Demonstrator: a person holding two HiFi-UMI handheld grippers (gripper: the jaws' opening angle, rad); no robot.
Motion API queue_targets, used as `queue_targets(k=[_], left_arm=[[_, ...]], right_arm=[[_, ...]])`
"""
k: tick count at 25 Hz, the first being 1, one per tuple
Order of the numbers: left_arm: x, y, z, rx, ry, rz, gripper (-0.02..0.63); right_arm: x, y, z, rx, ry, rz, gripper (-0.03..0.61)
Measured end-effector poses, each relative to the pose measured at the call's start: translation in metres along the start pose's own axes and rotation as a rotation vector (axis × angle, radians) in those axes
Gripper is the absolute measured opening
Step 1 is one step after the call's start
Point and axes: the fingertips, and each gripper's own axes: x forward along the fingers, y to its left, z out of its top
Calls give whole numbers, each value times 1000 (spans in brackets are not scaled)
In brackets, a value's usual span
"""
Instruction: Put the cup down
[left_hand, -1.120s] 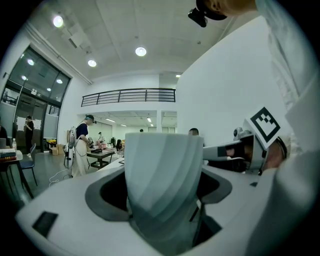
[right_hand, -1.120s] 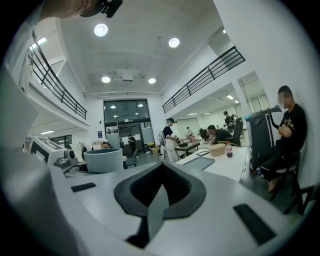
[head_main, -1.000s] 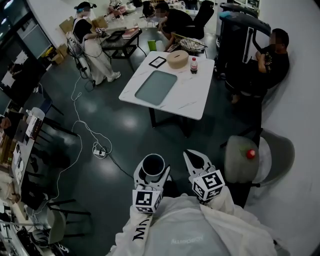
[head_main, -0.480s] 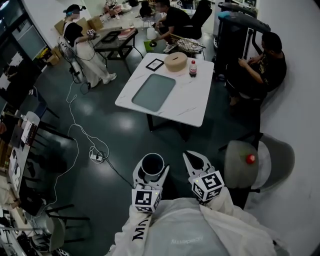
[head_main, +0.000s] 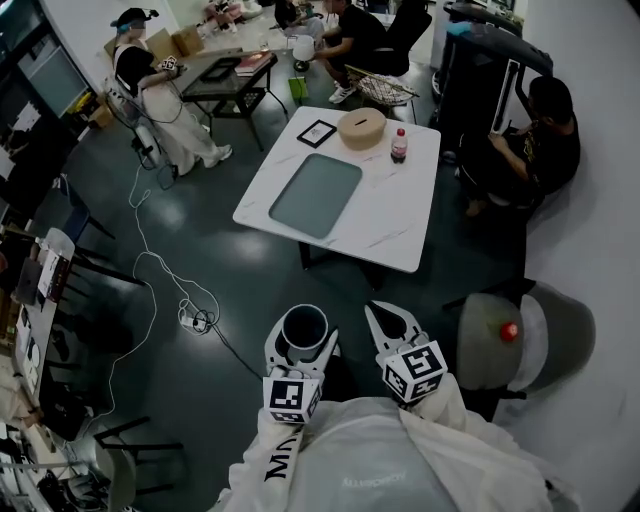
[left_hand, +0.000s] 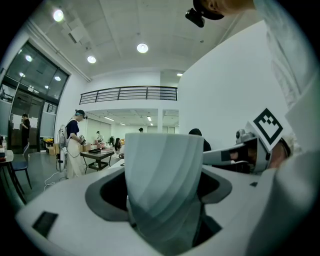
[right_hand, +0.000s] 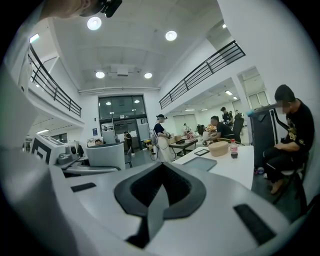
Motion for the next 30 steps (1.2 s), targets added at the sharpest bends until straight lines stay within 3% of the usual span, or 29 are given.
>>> queue_targets(k=[14, 30], left_arm=[[64, 91, 12, -36, 5, -1, 393], [153, 184, 33, 4, -24, -104, 393]], right_arm=[[109, -8, 17, -16, 55, 6, 6], [225, -42, 45, 1, 27, -112, 6]])
